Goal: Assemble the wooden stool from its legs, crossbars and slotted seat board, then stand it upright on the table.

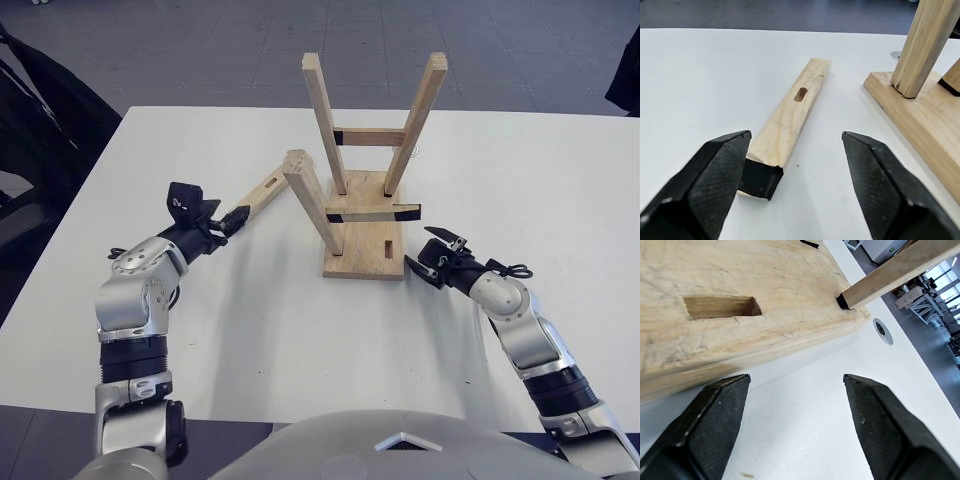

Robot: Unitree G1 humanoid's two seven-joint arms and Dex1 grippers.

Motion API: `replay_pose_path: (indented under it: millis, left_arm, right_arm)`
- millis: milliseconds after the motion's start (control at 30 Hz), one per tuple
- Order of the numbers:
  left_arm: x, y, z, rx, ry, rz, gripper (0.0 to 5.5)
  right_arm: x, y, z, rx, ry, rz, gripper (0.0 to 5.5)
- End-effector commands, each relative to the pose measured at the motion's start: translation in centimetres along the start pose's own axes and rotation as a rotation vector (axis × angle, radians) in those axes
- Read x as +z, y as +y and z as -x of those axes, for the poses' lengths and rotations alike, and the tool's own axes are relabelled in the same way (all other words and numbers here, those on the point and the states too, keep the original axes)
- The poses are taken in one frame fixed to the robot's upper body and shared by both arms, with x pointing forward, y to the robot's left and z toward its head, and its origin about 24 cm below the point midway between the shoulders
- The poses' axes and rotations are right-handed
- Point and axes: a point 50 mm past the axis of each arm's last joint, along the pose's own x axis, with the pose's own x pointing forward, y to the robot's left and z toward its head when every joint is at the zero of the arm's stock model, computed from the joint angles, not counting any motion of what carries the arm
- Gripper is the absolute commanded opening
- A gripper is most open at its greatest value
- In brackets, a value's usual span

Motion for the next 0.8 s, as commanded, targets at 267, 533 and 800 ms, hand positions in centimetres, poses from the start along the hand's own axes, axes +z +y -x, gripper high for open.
replay_pose_path:
  millis: [267,533,800]
  left_arm:
    - [-2.2,2.7,-2.1,-0.034,-0.032,-0.007,3.43]
    - [-4.3,2.8,-3.4,-0.043,0.062,0.006,3.43]
    - [-6.3,2.7,-3.9,-0.041,0.212,0.014,2.80]
  right_arm:
    - [-0.3,-0.2,0.1,0.022,0.018,0.025,3.44]
    - [-0.3,-0.2,0.2,0.027,0.020,0.028,3.44]
    - [-0.3,-0.1,0.3,0.022,0.012,0.006,3.44]
